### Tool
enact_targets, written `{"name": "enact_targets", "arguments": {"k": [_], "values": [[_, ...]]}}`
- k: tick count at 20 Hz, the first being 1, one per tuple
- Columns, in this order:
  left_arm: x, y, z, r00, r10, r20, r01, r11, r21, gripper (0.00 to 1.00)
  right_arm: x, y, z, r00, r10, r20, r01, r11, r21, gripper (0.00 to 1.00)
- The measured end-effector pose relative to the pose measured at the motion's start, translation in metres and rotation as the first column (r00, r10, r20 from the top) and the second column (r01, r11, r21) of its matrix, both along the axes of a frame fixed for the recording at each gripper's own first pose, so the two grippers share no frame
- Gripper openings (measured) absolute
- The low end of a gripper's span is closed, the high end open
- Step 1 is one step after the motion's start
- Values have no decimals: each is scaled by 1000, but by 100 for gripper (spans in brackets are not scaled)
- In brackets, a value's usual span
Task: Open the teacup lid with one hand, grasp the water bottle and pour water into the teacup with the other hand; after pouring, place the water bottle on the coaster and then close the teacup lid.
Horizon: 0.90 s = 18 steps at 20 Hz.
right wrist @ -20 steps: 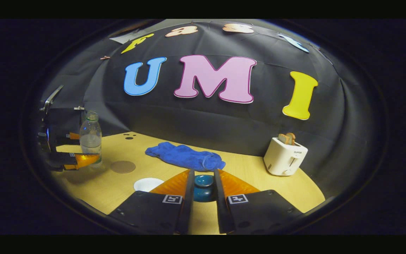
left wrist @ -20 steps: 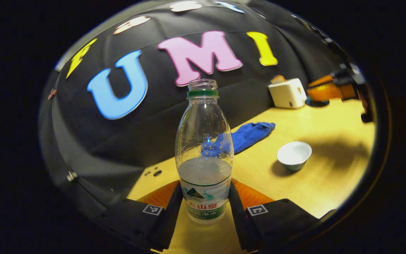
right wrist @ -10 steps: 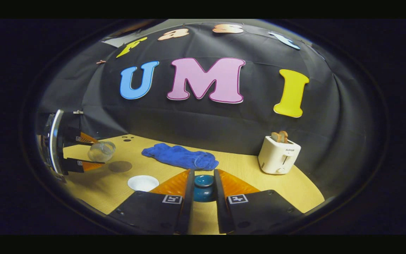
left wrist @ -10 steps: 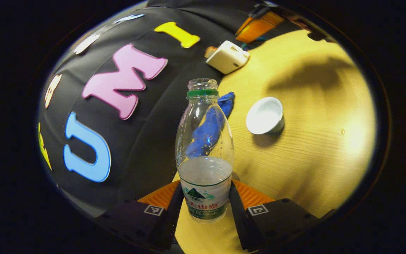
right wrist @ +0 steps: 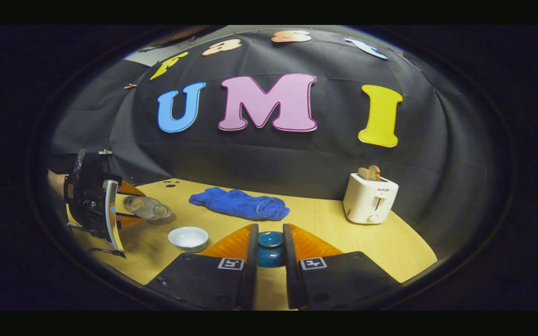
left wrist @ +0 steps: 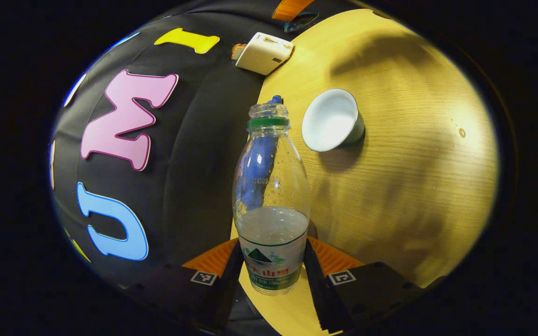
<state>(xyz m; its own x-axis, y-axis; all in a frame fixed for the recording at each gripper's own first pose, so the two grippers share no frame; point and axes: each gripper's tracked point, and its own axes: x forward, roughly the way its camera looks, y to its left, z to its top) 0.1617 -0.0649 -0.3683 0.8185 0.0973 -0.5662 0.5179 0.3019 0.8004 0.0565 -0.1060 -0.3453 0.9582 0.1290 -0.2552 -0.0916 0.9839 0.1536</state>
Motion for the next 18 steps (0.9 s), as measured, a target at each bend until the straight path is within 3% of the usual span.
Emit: {"name": "enact_targets", "arguments": {"k": [1, 3, 5, 6, 8, 11, 12, 13, 14, 15, 18], "values": [[1, -1, 0, 1000, -6, -2, 6, 1000, 12, 71, -1, 0, -1, 1000, 1, 0, -1, 1000, 4, 24], [3, -1, -4, 1000, -10, -17, 11, 999, 48, 71, -3, 0, -5, 1000, 5, -2, -5, 1000, 8, 29], [5, 0, -3, 1000, -15, -27, 18, 996, 90, 71, -5, 0, -9, 1000, 6, -10, -6, 1000, 25, 29], [6, 0, -3, 999, -20, -31, 23, 993, 114, 71, -5, -1, -11, 1000, 4, -8, -4, 1000, 30, 24], [9, -1, -2, 999, -36, -32, 41, 986, 159, 71, -6, -1, -12, 1000, 4, -6, -3, 999, 40, 29], [15, -3, -3, 997, -66, -40, 73, 971, 226, 71, -7, -2, -15, 1000, 5, -7, -5, 999, 50, 29], [15, -2, -2, 996, -74, -42, 82, 965, 248, 71, -8, -3, -17, 1000, 5, -7, -4, 999, 52, 34], [16, -4, -2, 995, -84, -44, 93, 959, 268, 71, -9, -3, -18, 1000, 5, -9, -4, 998, 56, 29], [18, -3, -1, 995, -93, -47, 103, 952, 288, 71, -9, -3, -19, 1000, 3, -9, -2, 998, 60, 34], [20, -4, -1, 993, -103, -50, 114, 945, 307, 71, -9, -4, -20, 1000, 1, -9, 0, 998, 64, 29], [22, -6, -2, 989, -133, -67, 148, 931, 334, 71, -9, -6, -22, 1000, -7, -8, 7, 997, 71, 29]]}}
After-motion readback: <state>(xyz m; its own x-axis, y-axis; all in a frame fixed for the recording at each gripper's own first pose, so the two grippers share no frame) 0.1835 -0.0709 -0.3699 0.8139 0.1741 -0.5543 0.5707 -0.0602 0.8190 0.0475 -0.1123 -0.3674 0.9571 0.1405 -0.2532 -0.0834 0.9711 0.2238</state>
